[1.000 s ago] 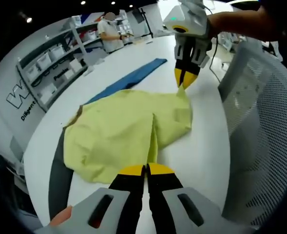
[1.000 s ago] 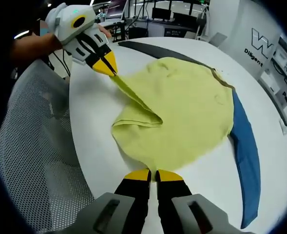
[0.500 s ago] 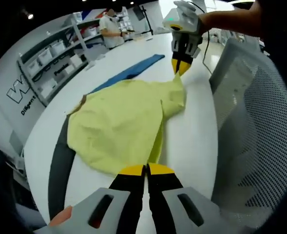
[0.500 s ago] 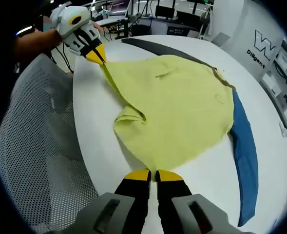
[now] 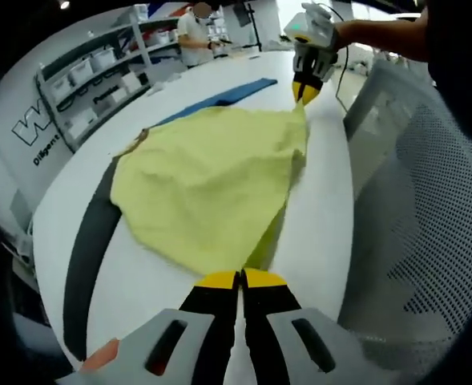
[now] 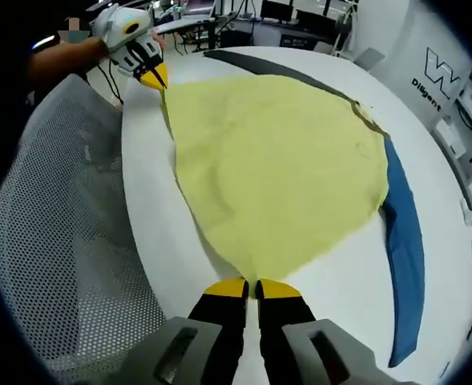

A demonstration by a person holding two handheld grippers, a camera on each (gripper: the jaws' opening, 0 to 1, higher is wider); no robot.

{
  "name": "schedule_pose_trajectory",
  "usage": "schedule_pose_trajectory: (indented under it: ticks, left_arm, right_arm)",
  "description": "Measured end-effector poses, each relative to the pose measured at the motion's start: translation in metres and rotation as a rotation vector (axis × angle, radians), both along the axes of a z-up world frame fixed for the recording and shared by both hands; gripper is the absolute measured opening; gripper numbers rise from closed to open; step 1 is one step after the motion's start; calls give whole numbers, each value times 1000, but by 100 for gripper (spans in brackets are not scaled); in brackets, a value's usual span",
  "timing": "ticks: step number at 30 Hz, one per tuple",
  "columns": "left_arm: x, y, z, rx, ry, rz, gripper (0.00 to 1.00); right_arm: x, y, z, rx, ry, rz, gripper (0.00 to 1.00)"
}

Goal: Fold the garment on the visible template until the final outline fits inside the template.

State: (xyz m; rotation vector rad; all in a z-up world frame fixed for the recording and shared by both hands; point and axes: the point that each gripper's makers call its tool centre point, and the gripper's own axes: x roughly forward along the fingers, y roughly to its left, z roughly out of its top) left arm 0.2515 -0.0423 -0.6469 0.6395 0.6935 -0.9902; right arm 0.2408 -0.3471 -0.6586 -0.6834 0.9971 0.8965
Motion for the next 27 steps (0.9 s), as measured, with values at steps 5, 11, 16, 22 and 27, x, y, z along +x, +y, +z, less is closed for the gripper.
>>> schedule_pose_trajectory:
  ticks: [5, 11, 16, 22, 27]
  left_arm:
    - [-3, 12, -8, 13, 24, 17, 0]
    - [-14, 14, -14, 12, 61, 2, 0]
    - [-23, 16, -20, 16, 90, -7, 0]
    - [-28, 24, -27, 44, 122, -2, 0]
    - [-34, 23, -29, 45, 137, -16, 0]
  right_arm:
    - [-4, -4, -6, -12, 23, 2, 1]
    - [-10, -12, -15, -48, 61, 12, 1]
    - [-15, -17, -21, -79, 89, 16, 1]
    - [-18, -19, -25, -79, 114, 4, 1]
    - [-17, -23, -28, -135, 99, 26, 1]
